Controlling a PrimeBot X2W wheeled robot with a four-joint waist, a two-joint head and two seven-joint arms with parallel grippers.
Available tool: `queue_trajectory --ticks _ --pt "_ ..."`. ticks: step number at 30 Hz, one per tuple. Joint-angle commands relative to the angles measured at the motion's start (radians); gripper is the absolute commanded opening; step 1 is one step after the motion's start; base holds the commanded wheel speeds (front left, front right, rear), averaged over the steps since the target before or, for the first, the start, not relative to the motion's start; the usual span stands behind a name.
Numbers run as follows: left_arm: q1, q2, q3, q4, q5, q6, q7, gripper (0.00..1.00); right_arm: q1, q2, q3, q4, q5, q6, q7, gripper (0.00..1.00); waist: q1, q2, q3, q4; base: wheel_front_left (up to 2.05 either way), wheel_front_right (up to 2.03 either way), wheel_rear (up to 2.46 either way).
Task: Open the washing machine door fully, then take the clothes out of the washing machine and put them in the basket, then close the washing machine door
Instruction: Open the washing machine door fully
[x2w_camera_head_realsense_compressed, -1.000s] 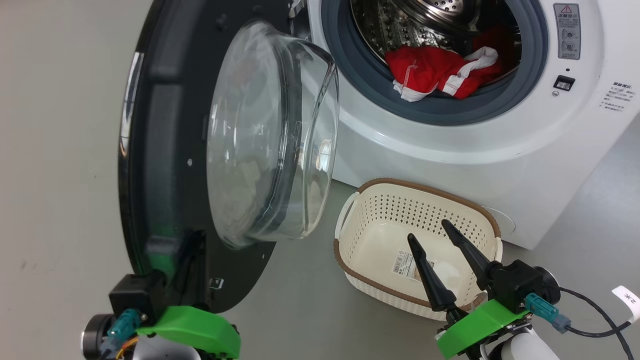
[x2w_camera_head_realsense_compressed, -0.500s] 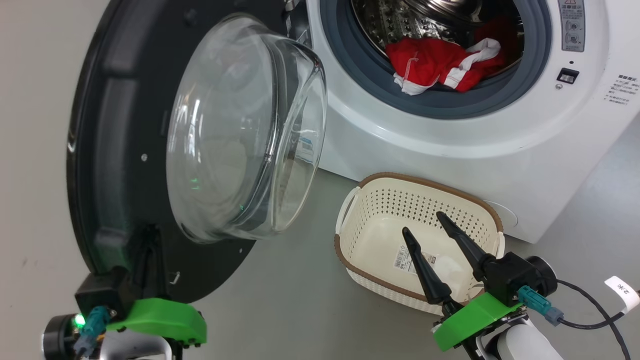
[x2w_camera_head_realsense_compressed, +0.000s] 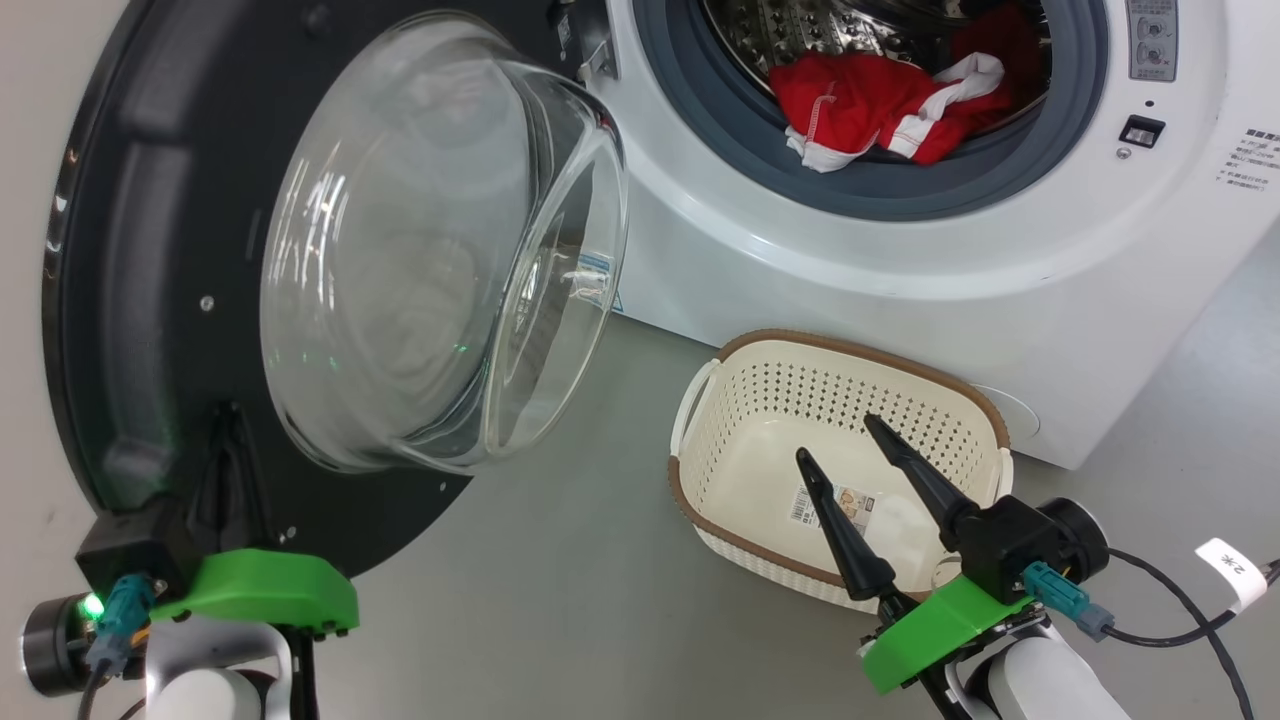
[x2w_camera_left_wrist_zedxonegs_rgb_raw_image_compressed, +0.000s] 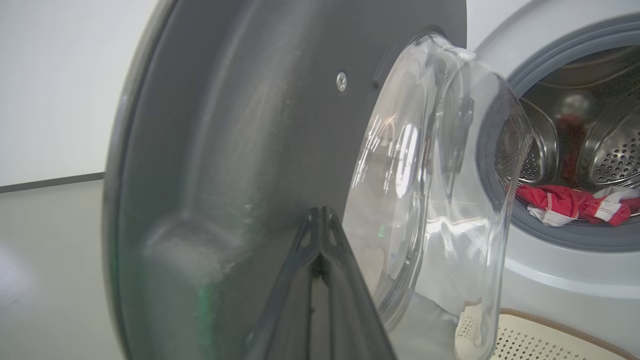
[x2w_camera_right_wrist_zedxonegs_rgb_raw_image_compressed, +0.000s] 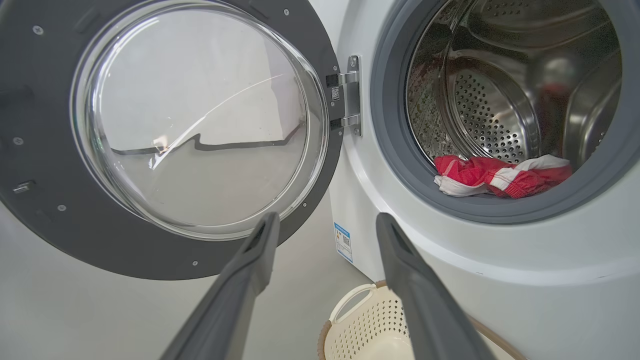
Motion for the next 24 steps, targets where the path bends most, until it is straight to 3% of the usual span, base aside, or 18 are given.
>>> queue_trajectory --ticks 1,24 --pt "-0.046 0.048 0.060 -0.005 -0.001 0.013 -0.010 0.00 -0.036 0.007 0.029 -0.020 -0.001 0.001 -0.006 1.00 0.0000 0.0000 0.001 0.000 0.00 0.00 0.00" --pt "-0.138 0.081 0.145 0.223 -0.073 -0.040 -0.097 0.00 -0.051 0.007 0.056 -0.020 0.007 0.001 -0.006 1.00 0.0000 0.0000 0.007 -0.008 0.00 0.00 0.00"
